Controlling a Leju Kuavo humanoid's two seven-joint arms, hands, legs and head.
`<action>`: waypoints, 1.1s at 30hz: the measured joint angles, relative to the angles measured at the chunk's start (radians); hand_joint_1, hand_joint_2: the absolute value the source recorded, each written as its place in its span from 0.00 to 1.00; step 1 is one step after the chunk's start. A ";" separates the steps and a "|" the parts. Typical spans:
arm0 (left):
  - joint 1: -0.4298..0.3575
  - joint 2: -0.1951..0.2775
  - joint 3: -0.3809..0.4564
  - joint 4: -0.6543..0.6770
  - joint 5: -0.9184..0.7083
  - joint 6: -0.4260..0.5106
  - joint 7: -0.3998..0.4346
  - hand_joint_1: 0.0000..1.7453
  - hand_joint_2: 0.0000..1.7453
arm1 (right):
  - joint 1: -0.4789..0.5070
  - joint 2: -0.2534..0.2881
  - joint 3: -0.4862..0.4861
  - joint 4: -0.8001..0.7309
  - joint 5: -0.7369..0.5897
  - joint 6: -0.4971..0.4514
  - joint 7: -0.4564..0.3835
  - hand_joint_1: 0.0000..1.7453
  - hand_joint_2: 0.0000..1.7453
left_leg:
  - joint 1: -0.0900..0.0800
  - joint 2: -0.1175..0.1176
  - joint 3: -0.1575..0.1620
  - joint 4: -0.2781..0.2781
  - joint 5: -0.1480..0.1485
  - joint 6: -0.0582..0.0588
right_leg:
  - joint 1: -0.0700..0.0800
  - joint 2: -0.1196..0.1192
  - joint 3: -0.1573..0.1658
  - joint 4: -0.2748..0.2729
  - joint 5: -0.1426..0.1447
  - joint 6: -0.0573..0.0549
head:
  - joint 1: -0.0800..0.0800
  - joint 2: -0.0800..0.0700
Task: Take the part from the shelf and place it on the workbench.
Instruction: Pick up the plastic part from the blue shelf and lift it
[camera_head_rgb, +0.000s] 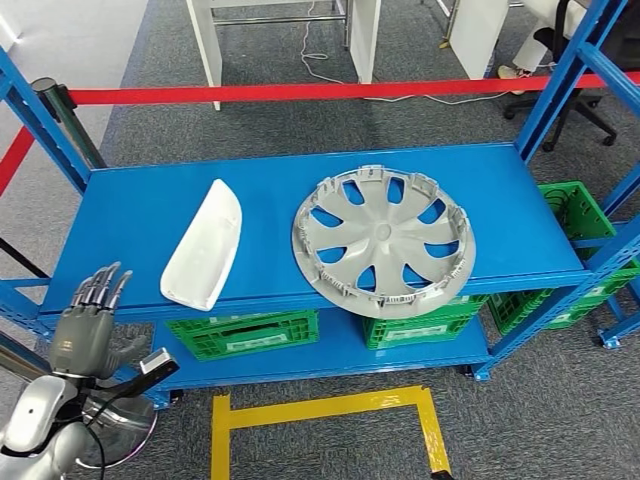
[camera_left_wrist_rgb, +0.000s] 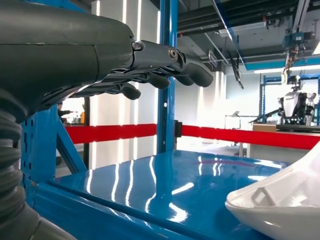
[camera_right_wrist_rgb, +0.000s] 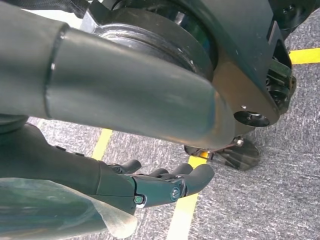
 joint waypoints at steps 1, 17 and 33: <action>-0.007 0.000 -0.001 0.009 -0.003 0.002 -0.003 0.00 1.00 | -0.002 0.000 0.002 0.001 0.002 0.000 0.001 0.00 0.00 | 0.000 0.000 0.000 0.000 0.000 0.000 | 0.000 0.000 0.000 0.000 0.000 0.000 | 0.000 0.000; -0.101 -0.009 -0.057 0.082 -0.019 0.003 -0.020 0.00 1.00 | -0.014 0.000 0.010 0.015 0.034 0.010 0.011 0.00 0.00 | 0.000 0.000 0.000 0.000 0.000 0.000 | 0.000 0.000 0.000 0.000 0.000 0.000 | 0.000 0.000; -0.142 -0.033 -0.103 0.122 -0.016 0.002 -0.035 0.00 1.00 | -0.022 0.000 0.010 0.016 0.047 0.010 0.017 0.00 0.00 | 0.000 0.000 0.000 0.001 0.000 0.000 | 0.000 0.000 0.000 0.000 0.000 0.000 | 0.000 0.000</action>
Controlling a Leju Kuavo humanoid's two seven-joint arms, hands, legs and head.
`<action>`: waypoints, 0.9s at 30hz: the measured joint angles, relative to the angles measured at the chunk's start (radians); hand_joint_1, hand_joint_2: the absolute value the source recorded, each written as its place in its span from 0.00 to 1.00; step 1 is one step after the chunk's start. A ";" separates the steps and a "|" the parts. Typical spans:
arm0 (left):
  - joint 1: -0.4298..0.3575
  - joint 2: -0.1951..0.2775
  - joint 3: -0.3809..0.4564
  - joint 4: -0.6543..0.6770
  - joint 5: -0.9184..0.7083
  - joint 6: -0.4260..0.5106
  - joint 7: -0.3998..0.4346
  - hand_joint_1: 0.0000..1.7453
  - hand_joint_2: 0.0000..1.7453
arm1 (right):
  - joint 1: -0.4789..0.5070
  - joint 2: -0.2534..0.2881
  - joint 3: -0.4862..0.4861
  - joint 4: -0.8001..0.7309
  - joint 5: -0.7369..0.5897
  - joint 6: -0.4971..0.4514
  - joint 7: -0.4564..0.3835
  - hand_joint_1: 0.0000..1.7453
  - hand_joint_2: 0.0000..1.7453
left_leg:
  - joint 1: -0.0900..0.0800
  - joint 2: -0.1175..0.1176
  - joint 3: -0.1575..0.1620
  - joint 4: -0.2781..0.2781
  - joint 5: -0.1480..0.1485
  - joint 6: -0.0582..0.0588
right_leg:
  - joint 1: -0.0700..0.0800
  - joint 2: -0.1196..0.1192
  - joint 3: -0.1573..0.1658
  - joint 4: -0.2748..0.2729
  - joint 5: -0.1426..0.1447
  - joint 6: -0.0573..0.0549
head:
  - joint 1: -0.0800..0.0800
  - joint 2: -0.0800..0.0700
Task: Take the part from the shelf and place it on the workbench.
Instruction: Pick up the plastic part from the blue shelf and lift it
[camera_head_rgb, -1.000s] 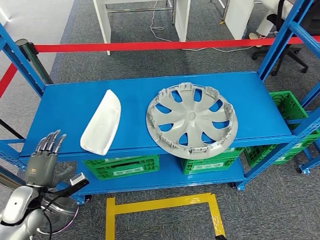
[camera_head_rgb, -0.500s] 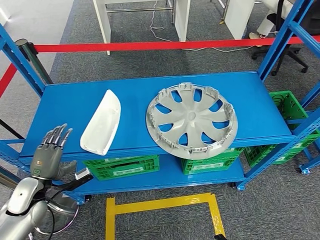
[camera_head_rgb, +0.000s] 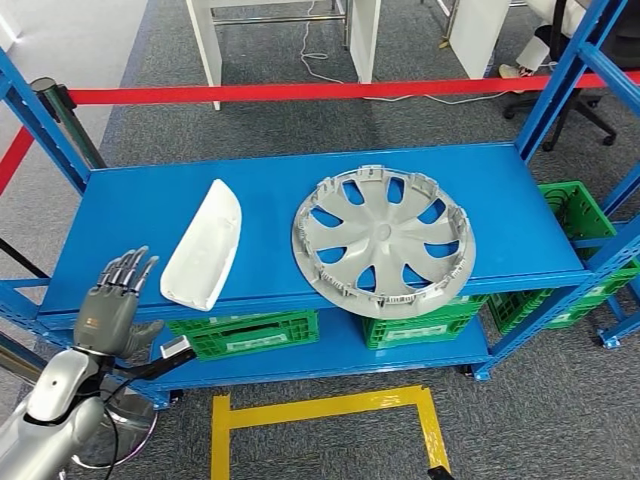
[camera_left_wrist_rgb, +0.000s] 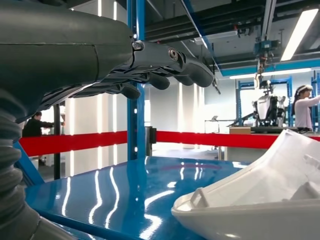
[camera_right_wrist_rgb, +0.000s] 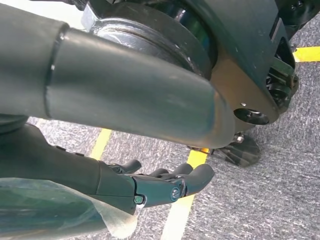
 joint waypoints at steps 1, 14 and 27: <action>-0.005 -0.004 -0.003 0.004 0.000 0.000 -0.002 0.00 1.00 | -0.001 0.000 0.000 0.000 0.004 0.000 0.001 0.00 0.00 | 0.000 0.000 0.000 0.000 0.000 0.000 | 0.000 0.000 0.000 0.000 0.000 0.000 | 0.000 0.000; -0.053 -0.063 -0.059 0.067 0.029 0.008 -0.024 0.00 1.00 | -0.005 0.000 0.000 0.003 0.022 0.006 0.012 0.00 0.00 | 0.000 0.000 0.000 0.001 0.000 0.000 | 0.000 0.000 0.000 0.000 0.000 0.001 | 0.000 0.000; -0.064 -0.099 -0.094 0.115 0.081 0.023 -0.036 0.50 1.00 | 0.002 0.000 0.000 0.006 0.027 0.006 0.017 0.00 0.00 | 0.000 0.000 0.000 0.001 0.000 0.000 | 0.000 0.000 0.000 0.000 0.000 0.001 | 0.000 0.000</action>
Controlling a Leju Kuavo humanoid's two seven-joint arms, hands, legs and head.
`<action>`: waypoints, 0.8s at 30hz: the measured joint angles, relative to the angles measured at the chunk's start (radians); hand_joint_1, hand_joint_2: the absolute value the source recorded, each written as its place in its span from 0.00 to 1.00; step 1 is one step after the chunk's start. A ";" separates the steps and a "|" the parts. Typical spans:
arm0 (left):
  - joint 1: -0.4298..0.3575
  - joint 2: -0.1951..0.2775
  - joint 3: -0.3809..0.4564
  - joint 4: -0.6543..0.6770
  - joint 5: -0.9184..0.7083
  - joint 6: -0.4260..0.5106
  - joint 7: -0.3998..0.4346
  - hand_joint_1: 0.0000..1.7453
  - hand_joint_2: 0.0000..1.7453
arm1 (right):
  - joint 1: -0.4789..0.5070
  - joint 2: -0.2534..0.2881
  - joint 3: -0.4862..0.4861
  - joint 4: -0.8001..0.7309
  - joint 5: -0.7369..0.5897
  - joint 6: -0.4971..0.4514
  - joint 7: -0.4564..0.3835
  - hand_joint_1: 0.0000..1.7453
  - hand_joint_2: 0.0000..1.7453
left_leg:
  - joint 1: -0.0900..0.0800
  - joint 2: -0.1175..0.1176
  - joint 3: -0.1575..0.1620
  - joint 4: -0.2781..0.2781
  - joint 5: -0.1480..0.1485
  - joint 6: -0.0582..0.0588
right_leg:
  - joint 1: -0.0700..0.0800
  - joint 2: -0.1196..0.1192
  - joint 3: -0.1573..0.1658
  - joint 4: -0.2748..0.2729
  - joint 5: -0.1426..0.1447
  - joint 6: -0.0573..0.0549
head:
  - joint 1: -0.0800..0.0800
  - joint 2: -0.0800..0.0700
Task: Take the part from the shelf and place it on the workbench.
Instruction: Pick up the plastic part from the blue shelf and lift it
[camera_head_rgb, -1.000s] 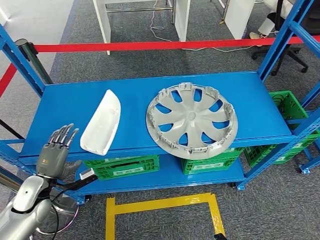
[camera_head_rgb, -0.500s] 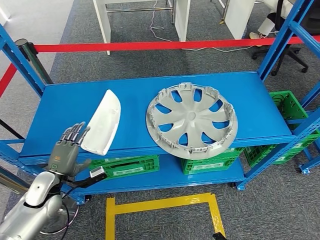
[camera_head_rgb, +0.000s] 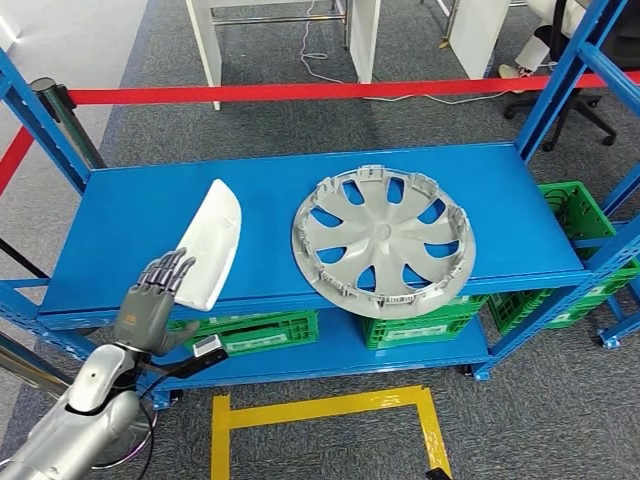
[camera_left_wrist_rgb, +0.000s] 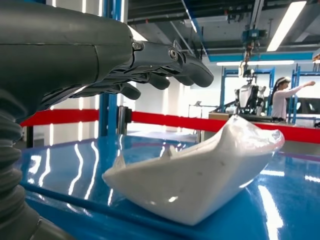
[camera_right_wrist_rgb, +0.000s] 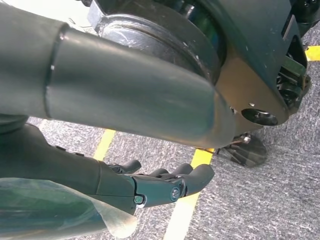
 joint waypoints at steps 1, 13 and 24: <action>0.000 -0.002 -0.001 0.005 0.007 -0.001 -0.001 0.75 1.00 | 0.001 0.000 0.000 0.000 0.000 0.000 0.000 0.00 0.00 | 0.000 0.000 0.000 0.000 0.000 0.000 | 0.000 0.000 0.000 0.000 0.000 0.000 | 0.000 0.000; 0.003 -0.009 -0.005 0.041 0.035 -0.012 -0.002 1.00 1.00 | 0.008 0.000 0.000 0.000 0.001 -0.004 0.001 0.00 0.00 | 0.000 0.000 0.000 0.000 0.000 0.000 | 0.000 0.000 0.000 0.000 0.000 0.000 | 0.000 0.000; 0.005 -0.010 0.000 0.053 0.039 0.005 -0.003 1.00 1.00 | 0.008 0.000 0.000 0.000 0.010 -0.011 0.006 0.00 0.00 | 0.000 0.000 0.000 0.000 0.000 0.000 | 0.000 0.000 0.000 0.000 0.000 0.000 | 0.000 0.000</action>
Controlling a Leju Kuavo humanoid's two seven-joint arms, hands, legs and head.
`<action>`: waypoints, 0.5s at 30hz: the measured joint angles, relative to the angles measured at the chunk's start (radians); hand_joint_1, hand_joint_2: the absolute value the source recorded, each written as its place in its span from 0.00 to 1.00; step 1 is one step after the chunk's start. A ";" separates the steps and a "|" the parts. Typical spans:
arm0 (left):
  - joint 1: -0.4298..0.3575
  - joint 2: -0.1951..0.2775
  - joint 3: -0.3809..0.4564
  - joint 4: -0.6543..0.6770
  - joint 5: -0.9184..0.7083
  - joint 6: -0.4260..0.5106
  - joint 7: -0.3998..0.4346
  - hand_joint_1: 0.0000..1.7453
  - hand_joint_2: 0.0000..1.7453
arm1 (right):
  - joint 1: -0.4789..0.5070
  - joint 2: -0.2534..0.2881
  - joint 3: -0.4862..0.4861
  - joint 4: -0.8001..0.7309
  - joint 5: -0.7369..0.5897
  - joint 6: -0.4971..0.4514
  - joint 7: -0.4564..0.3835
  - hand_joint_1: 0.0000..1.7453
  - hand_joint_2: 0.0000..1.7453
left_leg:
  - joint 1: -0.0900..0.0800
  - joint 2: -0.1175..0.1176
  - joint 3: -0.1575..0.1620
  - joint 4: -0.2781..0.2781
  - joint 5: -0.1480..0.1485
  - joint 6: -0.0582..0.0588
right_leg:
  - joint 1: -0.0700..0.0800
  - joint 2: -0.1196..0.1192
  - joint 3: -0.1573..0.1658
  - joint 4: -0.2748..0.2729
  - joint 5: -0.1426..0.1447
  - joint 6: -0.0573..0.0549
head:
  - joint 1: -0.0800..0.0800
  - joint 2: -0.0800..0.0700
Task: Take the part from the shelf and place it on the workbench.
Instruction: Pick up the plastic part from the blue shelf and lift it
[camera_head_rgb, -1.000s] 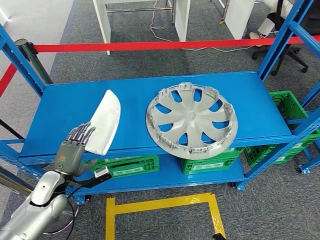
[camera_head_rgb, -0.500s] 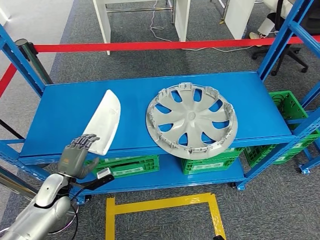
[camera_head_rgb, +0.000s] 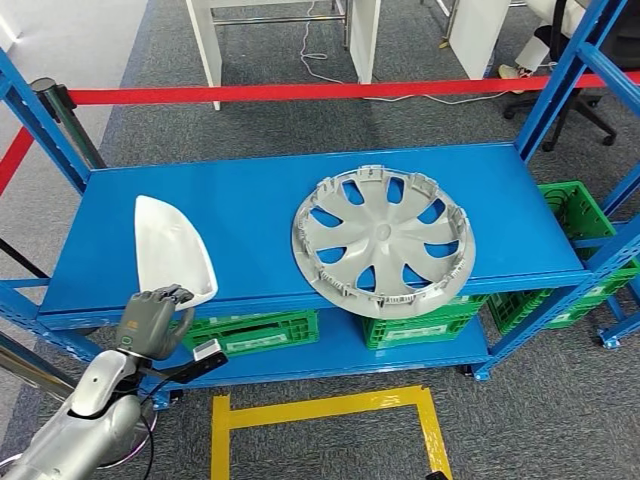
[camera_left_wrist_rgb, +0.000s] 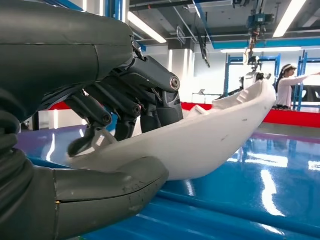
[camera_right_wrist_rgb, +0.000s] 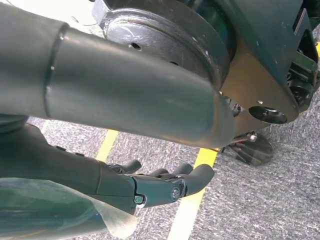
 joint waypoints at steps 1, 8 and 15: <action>0.000 0.000 0.001 0.000 0.002 0.004 -0.001 1.00 1.00 | 0.000 0.000 0.000 0.000 0.001 0.000 0.000 0.00 0.00 | 0.000 0.000 0.000 0.000 0.000 0.000 | 0.000 0.000 0.000 0.000 0.000 0.000 | 0.000 0.000; 0.000 -0.003 0.028 0.000 0.029 0.059 -0.014 1.00 1.00 | 0.000 0.000 -0.001 0.000 0.002 -0.007 0.003 0.00 0.00 | 0.000 0.000 0.000 0.000 0.000 0.000 | 0.000 0.000 0.000 0.000 0.000 0.000 | 0.000 0.000; 0.017 -0.009 0.086 -0.050 0.038 0.121 -0.048 1.00 1.00 | 0.002 0.000 -0.003 0.000 0.004 -0.012 0.003 0.00 0.00 | 0.000 0.000 0.000 0.000 0.000 0.000 | 0.000 0.000 0.000 0.000 0.000 0.000 | 0.000 0.000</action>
